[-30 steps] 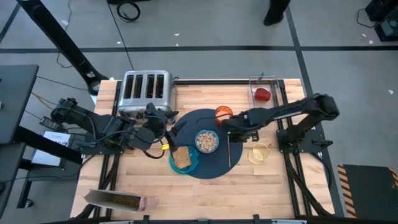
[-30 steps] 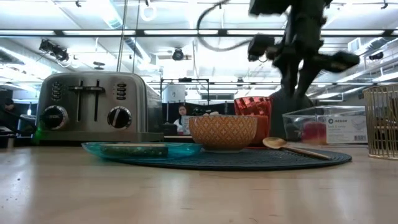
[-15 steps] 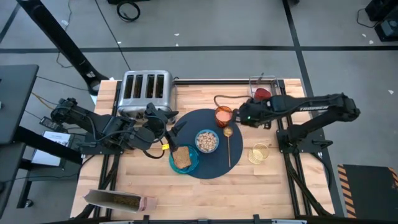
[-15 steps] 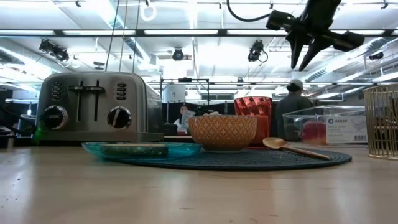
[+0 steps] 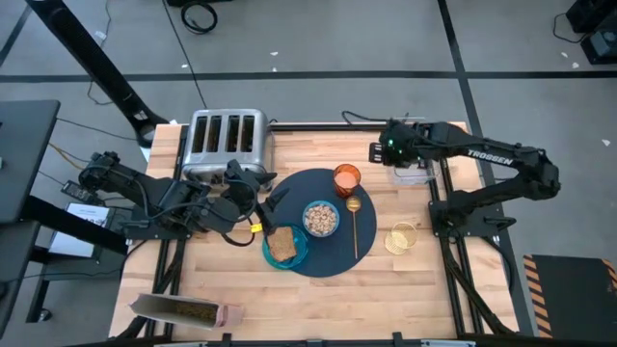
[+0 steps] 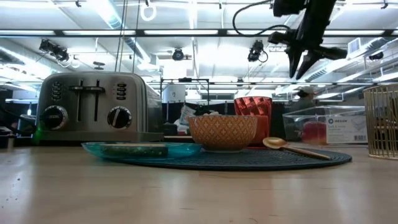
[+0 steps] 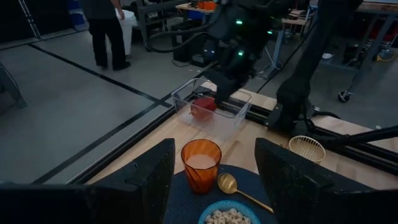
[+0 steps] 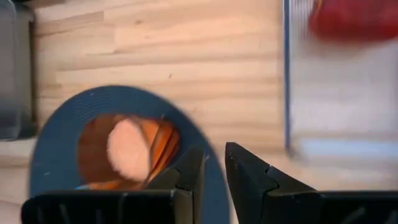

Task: Arrange a breakfast setting
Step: Put the apple on the blue table mat to the top left of the blue bowl

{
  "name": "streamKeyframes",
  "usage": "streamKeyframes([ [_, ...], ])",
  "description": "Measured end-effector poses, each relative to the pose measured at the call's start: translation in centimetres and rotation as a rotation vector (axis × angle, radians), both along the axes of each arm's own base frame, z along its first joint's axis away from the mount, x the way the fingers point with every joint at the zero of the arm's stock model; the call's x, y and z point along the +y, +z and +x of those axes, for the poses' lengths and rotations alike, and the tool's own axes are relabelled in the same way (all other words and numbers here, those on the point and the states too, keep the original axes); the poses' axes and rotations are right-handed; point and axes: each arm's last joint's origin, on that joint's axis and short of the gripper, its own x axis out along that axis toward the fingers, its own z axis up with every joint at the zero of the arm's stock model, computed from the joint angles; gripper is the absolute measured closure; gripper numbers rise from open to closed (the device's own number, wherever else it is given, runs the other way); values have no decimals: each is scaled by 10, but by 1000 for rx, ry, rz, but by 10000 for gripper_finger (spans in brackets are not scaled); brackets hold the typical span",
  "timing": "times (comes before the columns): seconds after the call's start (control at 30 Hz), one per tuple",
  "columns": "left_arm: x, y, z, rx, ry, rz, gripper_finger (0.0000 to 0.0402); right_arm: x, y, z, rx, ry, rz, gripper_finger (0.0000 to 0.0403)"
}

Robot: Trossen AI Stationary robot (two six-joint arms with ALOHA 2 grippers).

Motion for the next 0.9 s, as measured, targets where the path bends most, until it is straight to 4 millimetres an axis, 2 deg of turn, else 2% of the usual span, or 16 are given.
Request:
streamKeyframes([
  [0.2,3,0,1,2,11,2,173,-34,-5,-6,76,187,-58,328],
  [0.47,8,0,3,15,25,20,173,-77,-27,-15,247,453,-70,329],
  [0.7,8,0,3,38,15,51,173,-109,-33,-21,376,568,-112,329],
  [0.9,8,-1,3,41,15,53,173,-133,-48,-23,431,606,-61,329],
])
